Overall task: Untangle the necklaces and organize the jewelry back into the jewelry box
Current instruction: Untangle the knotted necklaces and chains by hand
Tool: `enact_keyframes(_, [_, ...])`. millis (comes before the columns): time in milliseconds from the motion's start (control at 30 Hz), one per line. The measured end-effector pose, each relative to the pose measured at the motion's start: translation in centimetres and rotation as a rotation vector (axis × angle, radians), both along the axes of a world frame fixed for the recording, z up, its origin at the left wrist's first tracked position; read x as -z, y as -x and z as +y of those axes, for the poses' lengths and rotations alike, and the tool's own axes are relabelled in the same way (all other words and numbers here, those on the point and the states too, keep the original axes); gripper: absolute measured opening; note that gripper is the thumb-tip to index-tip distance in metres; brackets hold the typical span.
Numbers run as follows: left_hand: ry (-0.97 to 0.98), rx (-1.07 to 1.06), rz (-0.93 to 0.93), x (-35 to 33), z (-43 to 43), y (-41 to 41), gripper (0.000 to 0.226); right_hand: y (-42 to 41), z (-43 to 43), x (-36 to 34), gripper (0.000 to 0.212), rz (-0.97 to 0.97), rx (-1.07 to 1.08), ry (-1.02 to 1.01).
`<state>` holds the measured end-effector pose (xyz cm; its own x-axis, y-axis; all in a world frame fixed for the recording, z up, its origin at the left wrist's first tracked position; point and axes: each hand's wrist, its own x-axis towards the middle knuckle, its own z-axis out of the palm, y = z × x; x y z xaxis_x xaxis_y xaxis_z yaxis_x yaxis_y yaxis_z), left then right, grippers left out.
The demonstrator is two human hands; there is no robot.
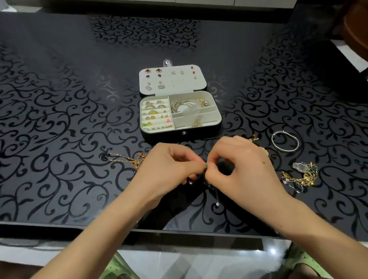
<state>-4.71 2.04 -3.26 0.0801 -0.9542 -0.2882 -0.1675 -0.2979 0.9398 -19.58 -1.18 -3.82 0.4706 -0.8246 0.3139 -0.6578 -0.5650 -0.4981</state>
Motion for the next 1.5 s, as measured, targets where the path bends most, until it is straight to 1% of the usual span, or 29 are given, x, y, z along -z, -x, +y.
enact_keyframes(67, [-0.035,-0.035,0.012,0.1,0.0,-0.2,0.014,0.1,0.0,-0.1,0.008,-0.059,-0.011,-0.067])
enact_keyframes(133, [-0.082,-0.071,0.058,0.1,0.1,-0.5,0.02,0.3,-0.2,-0.3,0.008,-0.115,-0.02,-0.139])
enact_keyframes(233, [-0.134,-0.091,0.162,0.0,0.4,-1.0,0.03,0.5,-0.5,-0.7,0.012,-0.185,-0.018,-0.265])
enact_keyframes(300, [-0.145,-0.069,0.191,-0.1,0.6,-1.0,0.03,0.5,-0.3,-0.8,0.016,-0.193,-0.026,-0.345])
enact_keyframes(367, [-0.136,-0.049,0.206,-0.3,0.6,-0.9,0.026,0.2,-0.1,-1.0,0.02,-0.171,-0.043,-0.382])
enact_keyframes(433, [-0.121,-0.034,0.222,-0.5,0.6,-0.8,0.024,-0.2,0.0,-1.2,0.019,-0.14,-0.046,-0.378])
enact_keyframes(600, [-0.086,0.001,0.21,-0.6,0.6,-1.0,0.034,-0.4,-0.2,-1.4,0.011,-0.151,-0.025,-0.424])
enact_keyframes(700, [-0.087,0.02,0.24,-0.8,0.6,-1.0,0.027,-0.5,-0.2,-1.6,0.011,-0.167,-0.032,-0.457])
enact_keyframes(800, [-0.094,0.029,0.264,-0.8,0.6,-1.1,0.023,-0.4,-0.3,-1.8,0.013,-0.225,-0.059,-0.575])
enact_keyframes(900, [-0.1,0.033,0.258,-0.7,0.7,-1.1,0.025,-0.1,-0.3,-1.8,0.011,-0.274,-0.103,-0.72])
enact_keyframes(967, [-0.097,0.024,0.247,-0.6,0.8,-1.1,0.028,0.1,-0.3,-1.8,0.012,-0.282,-0.12,-0.783])
enact_keyframes(1067, [-0.105,0.011,0.245,-0.7,1.0,-1.3,0.031,0.1,-0.3,-1.8,0.015,-0.272,-0.131,-0.823])
enact_keyframes(1200, [-0.129,-0.023,0.236,-0.6,1.0,-1.1,0.035,0.4,-0.2,-1.6,0.013,-0.259,-0.134,-0.836])
enact_keyframes(1333, [-0.123,-0.064,0.234,-0.4,1.1,-0.9,0.032,0.7,-0.1,-1.5,0.012,-0.262,-0.138,-0.857])
enact_keyframes(1500, [-0.097,-0.017,0.254,-0.7,1.2,-0.7,0.031,0.6,0.0,-1.6,0.012,-0.315,-0.129,-0.871])
